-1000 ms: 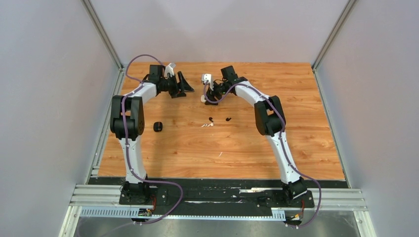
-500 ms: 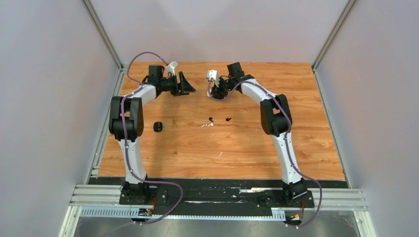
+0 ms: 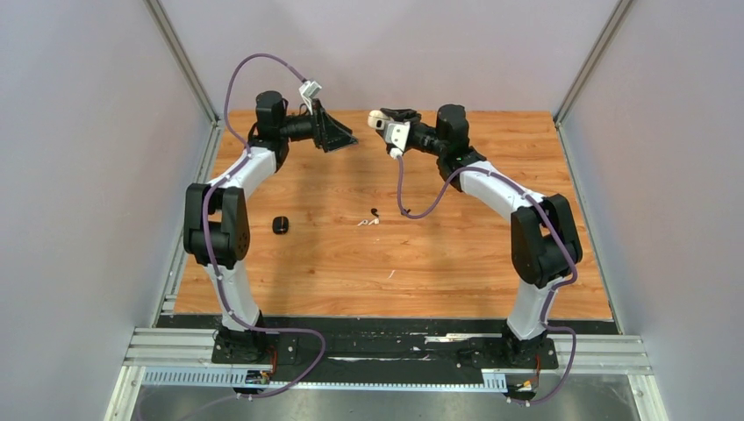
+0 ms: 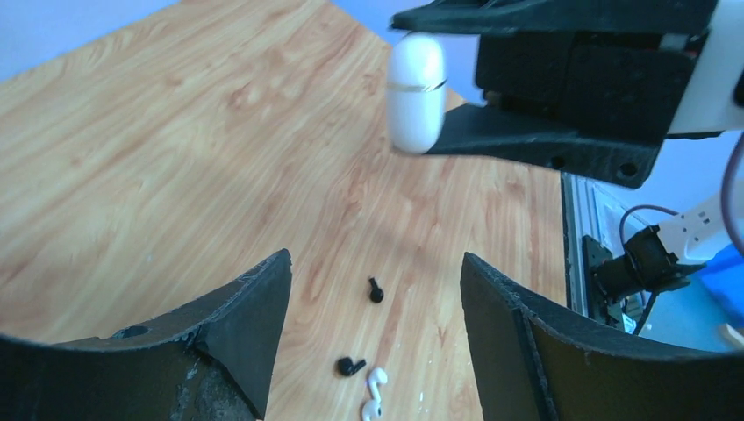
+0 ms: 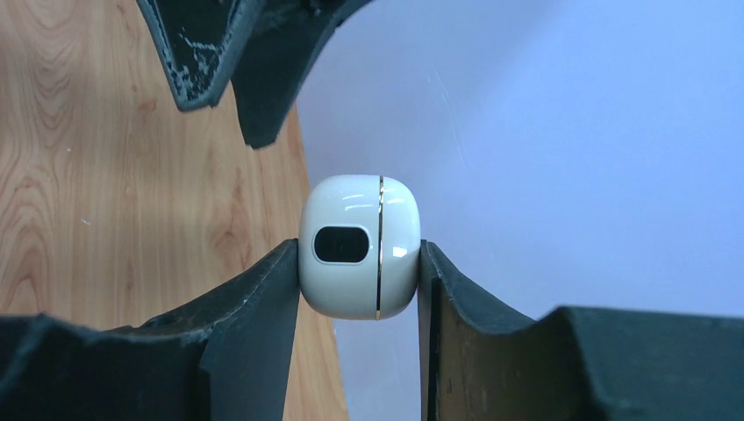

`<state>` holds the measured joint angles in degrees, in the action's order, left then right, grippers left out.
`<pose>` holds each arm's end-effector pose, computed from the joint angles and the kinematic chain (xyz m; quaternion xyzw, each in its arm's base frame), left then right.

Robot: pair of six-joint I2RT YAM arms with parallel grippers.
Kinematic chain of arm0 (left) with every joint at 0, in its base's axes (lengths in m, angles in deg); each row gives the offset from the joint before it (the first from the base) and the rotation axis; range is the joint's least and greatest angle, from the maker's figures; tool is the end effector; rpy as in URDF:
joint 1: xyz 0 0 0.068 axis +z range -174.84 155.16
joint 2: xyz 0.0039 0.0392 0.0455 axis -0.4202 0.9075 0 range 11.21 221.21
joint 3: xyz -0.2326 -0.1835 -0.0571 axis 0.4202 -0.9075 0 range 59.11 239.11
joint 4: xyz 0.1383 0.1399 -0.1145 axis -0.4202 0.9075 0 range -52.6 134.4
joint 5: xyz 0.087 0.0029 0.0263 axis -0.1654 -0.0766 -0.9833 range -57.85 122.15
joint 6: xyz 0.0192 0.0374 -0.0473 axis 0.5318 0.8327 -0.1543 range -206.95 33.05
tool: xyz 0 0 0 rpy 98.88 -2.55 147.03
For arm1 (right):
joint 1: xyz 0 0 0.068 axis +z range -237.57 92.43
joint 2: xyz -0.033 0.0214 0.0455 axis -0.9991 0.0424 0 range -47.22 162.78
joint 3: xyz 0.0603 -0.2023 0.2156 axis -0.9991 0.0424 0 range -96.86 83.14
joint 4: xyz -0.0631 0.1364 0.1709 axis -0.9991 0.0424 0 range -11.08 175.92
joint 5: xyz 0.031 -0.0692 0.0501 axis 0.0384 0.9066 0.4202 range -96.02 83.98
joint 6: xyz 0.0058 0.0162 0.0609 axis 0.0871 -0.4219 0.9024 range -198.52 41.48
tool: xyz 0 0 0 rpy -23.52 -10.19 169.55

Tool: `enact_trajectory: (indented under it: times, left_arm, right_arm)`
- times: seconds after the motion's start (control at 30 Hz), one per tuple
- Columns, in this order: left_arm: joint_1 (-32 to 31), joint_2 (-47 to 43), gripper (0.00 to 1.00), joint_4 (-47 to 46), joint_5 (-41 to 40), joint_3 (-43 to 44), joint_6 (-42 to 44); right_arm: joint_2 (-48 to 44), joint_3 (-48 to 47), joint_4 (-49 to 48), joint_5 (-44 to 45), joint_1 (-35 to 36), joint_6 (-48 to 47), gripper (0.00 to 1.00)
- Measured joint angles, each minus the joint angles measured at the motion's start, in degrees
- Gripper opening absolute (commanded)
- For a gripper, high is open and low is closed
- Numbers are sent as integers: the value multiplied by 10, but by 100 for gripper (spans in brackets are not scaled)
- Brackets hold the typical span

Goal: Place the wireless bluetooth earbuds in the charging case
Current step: Pick up the charging case at the center of the board.

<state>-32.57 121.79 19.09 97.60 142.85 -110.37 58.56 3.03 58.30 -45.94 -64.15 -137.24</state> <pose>0.4197 -0.1015 0.3339 0.2623 0.6797 -0.5420 0.4189 0.3772 0.1974 0.3502 -0.6292 0.3712 0.0475 0.6812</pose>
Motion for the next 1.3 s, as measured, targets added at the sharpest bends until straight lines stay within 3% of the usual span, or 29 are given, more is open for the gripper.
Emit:
enact_trajectory:
  times: [0.23, 0.53, 1.03, 1.27, 1.3]
  left_arm:
    - [-37, -5, 73, -17, 10, 22, -7]
    - [-46, 10, 53, -62, 5, 39, -63]
    - [-56, 41, 43, -87, 5, 62, -85]
    - [-59, 52, 20, -88, 6, 75, -88]
    - [-59, 52, 16, -88, 6, 76, -88]
  right_arm:
    - [0, 7, -21, -1, 12, -23, 0]
    - [0, 20, -23, -10, 16, -54, 0]
    - [0, 25, -23, -16, 22, -74, 0]
    - [0, 25, -24, -16, 22, -74, 0]
    - [0, 25, -24, -16, 22, -74, 4]
